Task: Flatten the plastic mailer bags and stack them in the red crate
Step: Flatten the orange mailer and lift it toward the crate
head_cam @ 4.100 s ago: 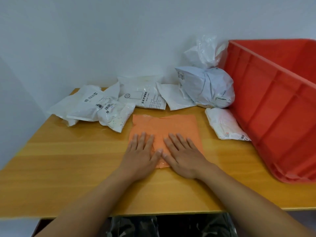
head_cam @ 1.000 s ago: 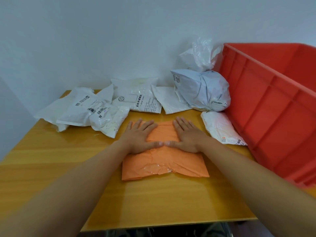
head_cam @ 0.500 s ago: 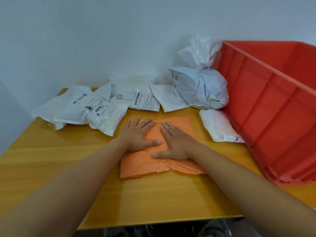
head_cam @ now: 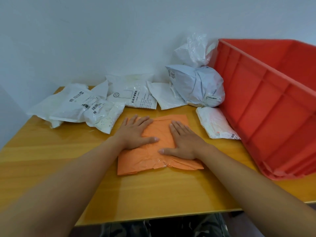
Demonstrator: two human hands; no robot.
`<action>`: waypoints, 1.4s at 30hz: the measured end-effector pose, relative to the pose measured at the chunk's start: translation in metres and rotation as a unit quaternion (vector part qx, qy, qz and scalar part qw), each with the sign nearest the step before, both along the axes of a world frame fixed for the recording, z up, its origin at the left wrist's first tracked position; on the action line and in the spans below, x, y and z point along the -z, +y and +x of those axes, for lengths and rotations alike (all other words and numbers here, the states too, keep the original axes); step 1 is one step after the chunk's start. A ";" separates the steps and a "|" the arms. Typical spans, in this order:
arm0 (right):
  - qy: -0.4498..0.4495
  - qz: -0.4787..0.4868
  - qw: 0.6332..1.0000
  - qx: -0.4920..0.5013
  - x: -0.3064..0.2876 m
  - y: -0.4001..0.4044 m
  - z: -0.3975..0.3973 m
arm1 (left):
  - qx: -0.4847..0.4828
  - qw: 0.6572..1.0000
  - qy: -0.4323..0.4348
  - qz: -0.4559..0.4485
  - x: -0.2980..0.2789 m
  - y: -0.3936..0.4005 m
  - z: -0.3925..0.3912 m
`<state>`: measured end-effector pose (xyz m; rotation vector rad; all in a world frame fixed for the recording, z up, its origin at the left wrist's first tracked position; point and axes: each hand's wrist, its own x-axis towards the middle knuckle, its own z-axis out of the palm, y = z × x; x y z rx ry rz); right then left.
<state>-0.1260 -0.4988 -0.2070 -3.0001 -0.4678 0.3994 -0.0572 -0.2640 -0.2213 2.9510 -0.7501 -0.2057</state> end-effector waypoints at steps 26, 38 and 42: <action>-0.009 0.048 0.998 0.041 0.008 0.027 -0.041 | -0.001 1.000 0.001 -0.004 -0.001 -0.001 0.000; -0.009 0.022 0.997 0.071 0.010 0.015 -0.048 | -0.002 1.000 -0.006 -0.011 -0.005 -0.002 -0.007; -0.017 0.022 0.997 0.078 0.010 0.017 -0.049 | -0.007 0.998 -0.051 0.046 -0.013 -0.005 -0.014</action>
